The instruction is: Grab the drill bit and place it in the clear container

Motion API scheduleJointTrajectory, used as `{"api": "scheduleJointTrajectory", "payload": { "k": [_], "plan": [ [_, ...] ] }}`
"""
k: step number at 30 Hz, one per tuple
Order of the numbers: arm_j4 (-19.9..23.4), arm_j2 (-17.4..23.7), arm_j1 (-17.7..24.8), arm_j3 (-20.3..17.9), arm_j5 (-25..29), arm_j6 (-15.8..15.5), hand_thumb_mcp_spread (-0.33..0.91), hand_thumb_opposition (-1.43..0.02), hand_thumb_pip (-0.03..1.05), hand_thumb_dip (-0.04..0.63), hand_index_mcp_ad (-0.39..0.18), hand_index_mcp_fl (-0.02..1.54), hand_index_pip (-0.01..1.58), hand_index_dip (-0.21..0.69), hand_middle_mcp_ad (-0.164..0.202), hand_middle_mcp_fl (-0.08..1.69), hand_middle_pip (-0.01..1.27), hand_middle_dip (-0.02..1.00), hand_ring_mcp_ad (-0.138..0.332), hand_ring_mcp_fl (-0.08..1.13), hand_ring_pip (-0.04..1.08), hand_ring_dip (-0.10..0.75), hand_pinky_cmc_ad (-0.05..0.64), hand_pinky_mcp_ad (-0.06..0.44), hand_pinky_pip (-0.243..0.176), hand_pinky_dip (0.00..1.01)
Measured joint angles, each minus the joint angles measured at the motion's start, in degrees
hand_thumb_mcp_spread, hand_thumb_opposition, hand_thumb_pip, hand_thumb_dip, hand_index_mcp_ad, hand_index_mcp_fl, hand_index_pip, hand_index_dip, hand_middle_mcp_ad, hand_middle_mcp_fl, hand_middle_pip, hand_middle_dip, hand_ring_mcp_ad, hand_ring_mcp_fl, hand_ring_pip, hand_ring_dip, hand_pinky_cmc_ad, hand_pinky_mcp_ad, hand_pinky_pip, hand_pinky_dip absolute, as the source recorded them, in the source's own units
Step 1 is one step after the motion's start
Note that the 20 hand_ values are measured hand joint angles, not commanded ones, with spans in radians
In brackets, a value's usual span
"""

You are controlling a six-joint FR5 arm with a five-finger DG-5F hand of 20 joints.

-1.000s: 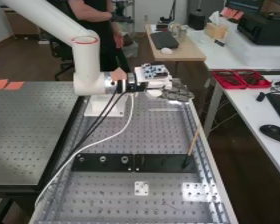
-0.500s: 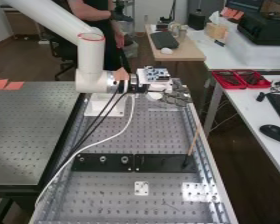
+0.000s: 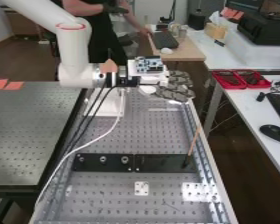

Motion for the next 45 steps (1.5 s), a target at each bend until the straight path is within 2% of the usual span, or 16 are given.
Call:
{"api": "scheduleJointTrajectory", "payload": {
  "k": [11,17,22,26,45],
  "plan": [
    [2.2,7.4,-2.5,-5.4,7.2,-0.8,0.31,-0.77,0.51,0.176,-0.075,0.07,0.10,0.140,0.042,0.00,0.12,0.19,0.230,0.01,0.09,0.005,0.298,0.180,-0.096,0.24],
    [2.1,8.8,-3.0,-6.5,11.7,-1.0,0.31,-0.77,0.51,0.176,-0.075,0.07,0.10,0.140,0.042,0.00,0.12,0.19,0.230,0.01,0.09,0.005,0.295,0.180,-0.096,0.26],
    [2.0,10.4,-3.4,-7.3,11.8,-1.4,0.31,-0.77,0.51,0.176,-0.075,0.07,0.10,0.140,0.042,0.00,0.12,0.19,0.230,0.01,0.09,0.005,0.295,0.180,-0.096,0.26],
    [1.9,10.8,-3.4,-7.5,14.3,-1.7,0.31,-0.77,0.51,0.176,-0.075,0.07,0.10,0.140,0.042,0.03,0.12,0.19,0.230,0.01,0.09,0.005,0.295,0.180,-0.096,0.26],
    [1.4,13.5,-3.7,-7.2,9.9,-3.8,0.30,-0.77,0.53,0.175,-0.075,0.07,0.10,0.140,0.042,0.04,0.12,0.19,0.230,0.01,0.09,0.005,0.295,0.180,-0.096,0.29]
  ]
}}
